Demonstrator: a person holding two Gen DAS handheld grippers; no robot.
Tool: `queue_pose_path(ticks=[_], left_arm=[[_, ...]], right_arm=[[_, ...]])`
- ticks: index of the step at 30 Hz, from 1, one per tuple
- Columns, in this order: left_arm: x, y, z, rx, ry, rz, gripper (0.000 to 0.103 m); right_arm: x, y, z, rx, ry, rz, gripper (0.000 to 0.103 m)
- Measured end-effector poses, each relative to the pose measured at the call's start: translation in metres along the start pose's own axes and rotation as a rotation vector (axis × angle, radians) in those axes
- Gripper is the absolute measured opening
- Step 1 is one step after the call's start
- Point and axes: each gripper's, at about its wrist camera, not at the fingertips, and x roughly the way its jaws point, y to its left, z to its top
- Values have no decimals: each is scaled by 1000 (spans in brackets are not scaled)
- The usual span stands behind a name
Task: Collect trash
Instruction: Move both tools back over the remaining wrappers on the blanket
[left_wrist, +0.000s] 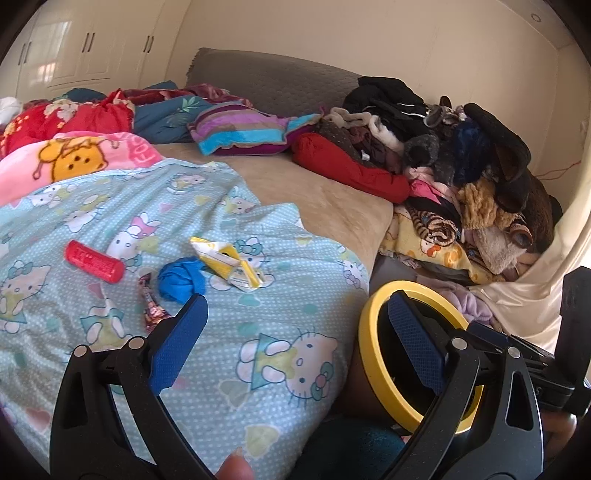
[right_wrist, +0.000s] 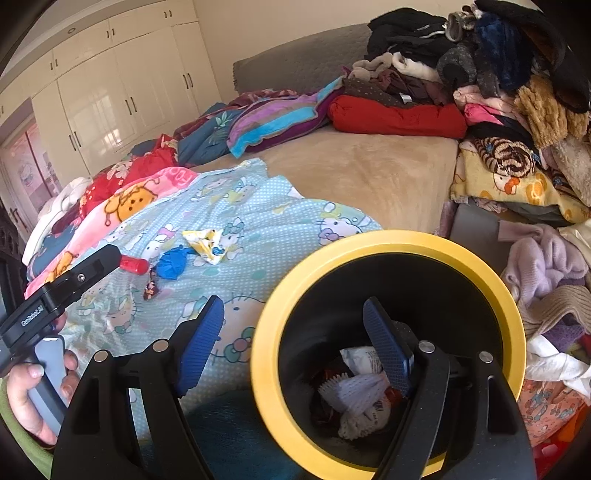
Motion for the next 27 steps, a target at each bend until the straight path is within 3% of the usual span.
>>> queue_pose_path(ticks=[14, 27], left_arm=[[-6, 37, 2, -71, -16, 61, 90], [-2, 88, -1, -164, -1, 135, 90]], right_arm=[[7, 45, 11, -94, -50, 38, 78], [54, 80, 34, -149, -47, 61, 78]])
